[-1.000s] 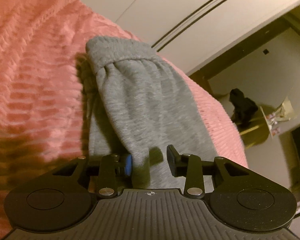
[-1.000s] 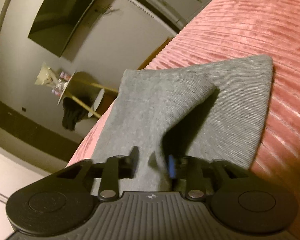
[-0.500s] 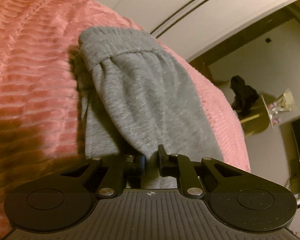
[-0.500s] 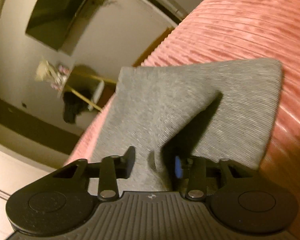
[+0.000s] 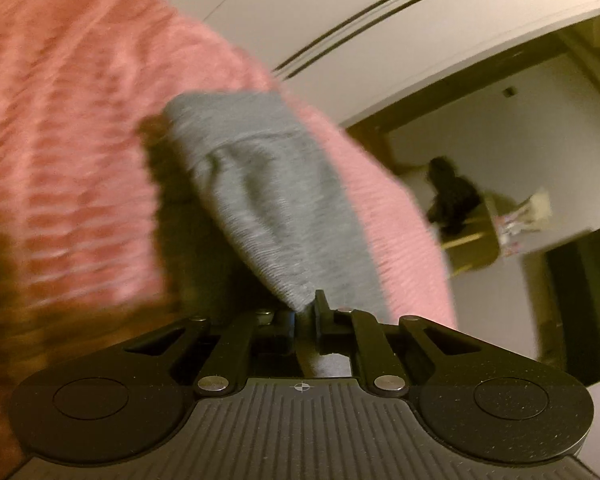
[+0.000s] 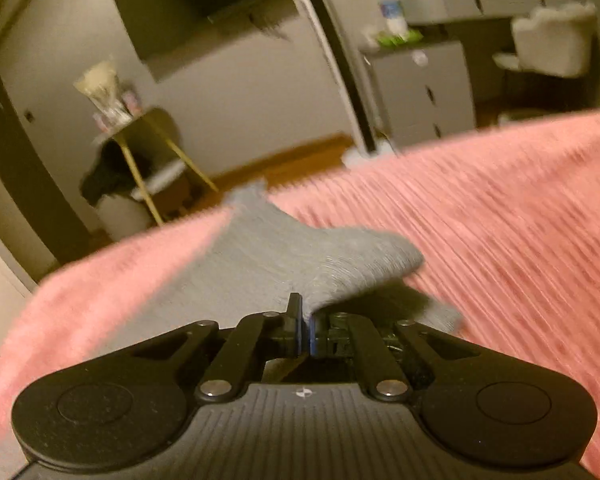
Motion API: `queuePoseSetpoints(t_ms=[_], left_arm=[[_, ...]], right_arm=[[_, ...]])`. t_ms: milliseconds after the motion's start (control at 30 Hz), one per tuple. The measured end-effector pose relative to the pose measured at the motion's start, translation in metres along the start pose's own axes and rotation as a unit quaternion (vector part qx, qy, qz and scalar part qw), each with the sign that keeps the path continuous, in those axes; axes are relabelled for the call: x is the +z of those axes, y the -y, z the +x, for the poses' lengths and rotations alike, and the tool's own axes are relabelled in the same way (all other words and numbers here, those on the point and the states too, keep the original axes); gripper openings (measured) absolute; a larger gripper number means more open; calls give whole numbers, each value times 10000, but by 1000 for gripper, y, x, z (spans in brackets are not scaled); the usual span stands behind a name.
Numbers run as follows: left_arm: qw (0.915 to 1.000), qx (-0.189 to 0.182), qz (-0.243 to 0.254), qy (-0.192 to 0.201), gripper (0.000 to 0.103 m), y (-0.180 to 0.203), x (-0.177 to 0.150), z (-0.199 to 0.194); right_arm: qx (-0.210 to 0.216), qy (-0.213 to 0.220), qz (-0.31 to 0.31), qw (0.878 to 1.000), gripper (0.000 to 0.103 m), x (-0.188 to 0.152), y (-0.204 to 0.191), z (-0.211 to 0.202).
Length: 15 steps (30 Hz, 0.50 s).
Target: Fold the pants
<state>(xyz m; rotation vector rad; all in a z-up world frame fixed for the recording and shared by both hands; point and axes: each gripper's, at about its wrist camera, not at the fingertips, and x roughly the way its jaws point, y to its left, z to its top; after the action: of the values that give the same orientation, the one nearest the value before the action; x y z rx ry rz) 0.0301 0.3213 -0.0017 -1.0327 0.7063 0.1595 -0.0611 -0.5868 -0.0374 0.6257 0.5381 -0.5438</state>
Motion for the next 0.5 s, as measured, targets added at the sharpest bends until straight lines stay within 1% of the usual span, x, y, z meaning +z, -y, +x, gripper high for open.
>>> queuePoseSetpoints(t_ms=[67, 100, 167, 233, 267, 333, 367, 433, 500], left_arm=[[9991, 375, 66, -206, 11, -12, -7, 11], [9986, 461, 70, -241, 12, -16, -10, 15], [9990, 407, 39, -151, 14, -17, -13, 14], [9991, 404, 78, -85, 21, -14, -14, 12], [9989, 447, 142, -53, 22, -11, -14, 11], [9982, 519, 303, -15, 28, -3, -13, 10], [9980, 530, 350, 45, 30, -1, -12, 8], [9981, 515, 315, 142, 43, 1, -10, 5], [9983, 501, 154, 247, 48, -3, -6, 4]], right_arm=[[-179, -324, 78, 9993, 3, -9, 8, 12], [-269, -383, 50, 9989, 4, -15, 11, 15], [-249, -328, 36, 9991, 6, -20, 13, 13], [-131, -336, 342, 9988, 11, -14, 16, 10], [-87, -329, 511, 9981, 15, -12, 21, 9], [-57, -274, 792, 9965, 18, -6, 23, 10], [-35, -281, 890, 9956, 18, -4, 26, 13], [7, -368, 1023, 9941, 18, 0, 30, 20], [-3, -348, 912, 9952, 9, 0, 27, 21]])
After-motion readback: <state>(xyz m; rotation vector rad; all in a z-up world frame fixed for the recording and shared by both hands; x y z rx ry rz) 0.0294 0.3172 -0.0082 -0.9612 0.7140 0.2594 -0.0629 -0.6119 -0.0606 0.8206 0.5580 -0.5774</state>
